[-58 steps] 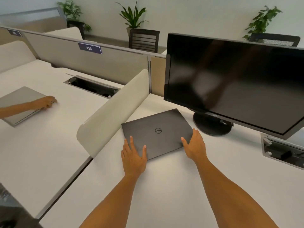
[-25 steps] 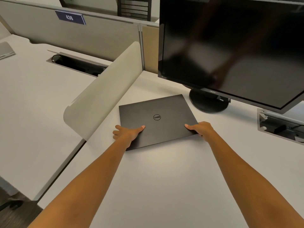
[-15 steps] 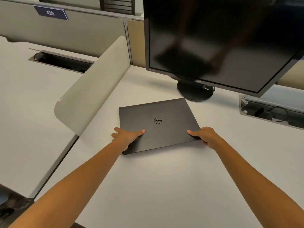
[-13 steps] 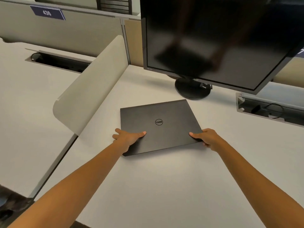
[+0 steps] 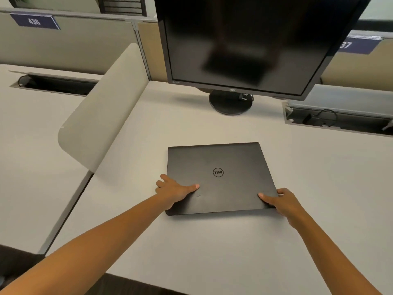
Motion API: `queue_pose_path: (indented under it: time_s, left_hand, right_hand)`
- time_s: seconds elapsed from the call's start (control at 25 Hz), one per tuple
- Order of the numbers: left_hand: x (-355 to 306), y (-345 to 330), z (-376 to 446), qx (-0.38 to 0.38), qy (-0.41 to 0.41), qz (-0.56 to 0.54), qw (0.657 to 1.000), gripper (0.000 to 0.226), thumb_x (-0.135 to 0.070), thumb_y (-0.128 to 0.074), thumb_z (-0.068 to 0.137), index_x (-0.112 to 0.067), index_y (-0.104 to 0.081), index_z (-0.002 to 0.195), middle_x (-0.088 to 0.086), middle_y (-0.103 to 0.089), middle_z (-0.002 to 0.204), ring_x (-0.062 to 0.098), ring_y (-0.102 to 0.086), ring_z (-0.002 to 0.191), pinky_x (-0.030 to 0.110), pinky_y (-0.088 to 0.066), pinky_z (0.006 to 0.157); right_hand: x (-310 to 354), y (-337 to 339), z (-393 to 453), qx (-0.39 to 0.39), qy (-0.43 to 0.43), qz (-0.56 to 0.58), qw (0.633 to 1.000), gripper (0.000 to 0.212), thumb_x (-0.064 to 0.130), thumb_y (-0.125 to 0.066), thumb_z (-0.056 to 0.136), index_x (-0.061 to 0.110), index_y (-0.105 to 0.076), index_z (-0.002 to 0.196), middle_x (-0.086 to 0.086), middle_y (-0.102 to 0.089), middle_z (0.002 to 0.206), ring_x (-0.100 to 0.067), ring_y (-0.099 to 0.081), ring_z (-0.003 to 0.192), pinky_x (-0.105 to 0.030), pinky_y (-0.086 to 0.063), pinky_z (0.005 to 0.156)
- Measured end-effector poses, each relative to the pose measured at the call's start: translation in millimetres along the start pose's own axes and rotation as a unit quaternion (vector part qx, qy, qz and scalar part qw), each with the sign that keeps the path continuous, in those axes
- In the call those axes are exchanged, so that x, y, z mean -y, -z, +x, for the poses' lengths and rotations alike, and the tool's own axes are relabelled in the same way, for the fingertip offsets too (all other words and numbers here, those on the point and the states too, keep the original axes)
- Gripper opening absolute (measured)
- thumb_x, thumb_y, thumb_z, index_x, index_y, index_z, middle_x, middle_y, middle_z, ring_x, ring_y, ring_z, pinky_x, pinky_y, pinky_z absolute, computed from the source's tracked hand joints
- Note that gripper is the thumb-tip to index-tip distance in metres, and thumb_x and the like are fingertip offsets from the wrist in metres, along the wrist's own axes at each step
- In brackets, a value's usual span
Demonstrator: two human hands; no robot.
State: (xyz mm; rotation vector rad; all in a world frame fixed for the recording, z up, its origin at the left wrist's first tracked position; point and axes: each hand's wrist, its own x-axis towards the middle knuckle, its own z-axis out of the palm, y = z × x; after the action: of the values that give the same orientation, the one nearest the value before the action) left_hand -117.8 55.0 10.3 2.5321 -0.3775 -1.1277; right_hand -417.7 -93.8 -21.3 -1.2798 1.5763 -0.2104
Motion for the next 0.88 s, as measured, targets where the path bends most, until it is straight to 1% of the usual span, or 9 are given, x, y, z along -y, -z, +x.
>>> queue_pose_path:
  time_s: [0.08, 0.16, 0.36, 0.48, 0.56, 0.64, 0.76, 0.88]
  left_hand:
    - [4.0, -7.8, -7.8, 0.000, -0.018, 0.018, 1.000, 0.124, -0.070, -0.081, 0.065, -0.011, -0.011, 0.150, 0.012, -0.025, 0.153, 0.033, -0.030, 0.141, 0.048, -0.039, 0.107]
    - [8.4, -15.9, -14.4, -0.001, -0.036, 0.034, 0.999, 0.122, -0.070, -0.080, 0.065, -0.010, -0.013, 0.148, 0.012, -0.025, 0.152, 0.032, -0.030, 0.141, 0.047, -0.039, 0.106]
    - [21.9, -30.3, -27.2, -0.013, -0.074, 0.070, 0.995, 0.117, -0.072, -0.079, 0.063, -0.008, -0.023, 0.143, 0.012, -0.032, 0.145, 0.033, -0.033, 0.138, 0.044, -0.039, 0.106]
    - [29.2, -31.5, -30.8, -0.017, -0.097, 0.065, 0.993, 0.115, -0.072, -0.082, 0.060, -0.008, -0.027, 0.139, 0.011, -0.036, 0.140, 0.032, -0.036, 0.135, 0.044, -0.041, 0.107]
    - [34.1, -29.7, -32.3, -0.015, -0.107, 0.057, 0.992, 0.115, -0.071, -0.084, 0.058, -0.009, -0.029, 0.139, 0.011, -0.038, 0.138, 0.033, -0.038, 0.134, 0.045, -0.041, 0.108]
    - [38.8, -28.7, -33.7, -0.014, -0.116, 0.058, 0.991, 0.116, -0.070, -0.085, 0.057, -0.010, -0.029, 0.139, 0.010, -0.039, 0.137, 0.033, -0.040, 0.133, 0.045, -0.042, 0.107]
    - [43.1, -29.1, -33.5, -0.016, -0.138, 0.068, 0.988, 0.114, -0.072, -0.084, 0.056, -0.011, -0.031, 0.137, 0.010, -0.040, 0.134, 0.033, -0.043, 0.131, 0.046, -0.043, 0.106]
    - [43.2, -25.8, -28.3, 0.004, -0.153, 0.075, 0.985, 0.111, -0.074, -0.083, 0.056, -0.012, -0.032, 0.132, 0.008, -0.041, 0.131, 0.032, -0.046, 0.127, 0.045, -0.046, 0.102]
  right_hand:
    - [-16.2, 4.0, -12.0, -0.013, 0.000, 0.004, 1.000, 0.066, 0.044, -0.085, 0.070, 0.011, -0.055, 0.118, -0.009, -0.065, 0.112, -0.029, -0.064, 0.101, -0.036, -0.051, 0.077]
    - [-29.8, 7.5, -26.1, -0.027, -0.004, 0.016, 0.999, 0.064, 0.042, -0.085, 0.070, 0.010, -0.056, 0.117, -0.009, -0.066, 0.111, -0.028, -0.064, 0.099, -0.034, -0.048, 0.073]
    - [-56.2, 13.7, -62.4, -0.057, -0.001, 0.045, 0.997, 0.057, 0.041, -0.084, 0.073, 0.013, -0.058, 0.116, -0.004, -0.068, 0.110, -0.024, -0.064, 0.099, -0.033, -0.049, 0.076]
    - [-67.4, 12.3, -81.5, -0.076, 0.002, 0.060, 0.995, 0.052, 0.040, -0.083, 0.075, 0.015, -0.060, 0.114, -0.001, -0.069, 0.107, -0.020, -0.064, 0.096, -0.029, -0.046, 0.070]
    - [-72.5, 9.1, -92.6, -0.086, 0.005, 0.057, 0.995, 0.052, 0.040, -0.082, 0.075, 0.014, -0.060, 0.115, 0.000, -0.069, 0.104, -0.019, -0.064, 0.094, -0.027, -0.045, 0.067]
    - [-77.4, 7.2, -100.3, -0.095, 0.006, 0.058, 0.994, 0.054, 0.040, -0.083, 0.075, 0.014, -0.058, 0.116, 0.000, -0.067, 0.104, -0.020, -0.063, 0.094, -0.027, -0.044, 0.067]
    - [-80.6, 7.8, -108.8, -0.116, 0.012, 0.016, 0.993, 0.060, 0.043, -0.084, 0.072, 0.013, -0.051, 0.114, -0.005, -0.063, 0.102, -0.021, -0.060, 0.091, -0.030, -0.043, 0.068]
    - [-79.7, 9.2, -113.7, -0.162, 0.060, -0.072, 0.982, 0.056, 0.052, -0.083, 0.068, 0.014, -0.059, 0.101, -0.004, -0.066, 0.093, -0.020, -0.061, 0.081, -0.029, -0.046, 0.065]
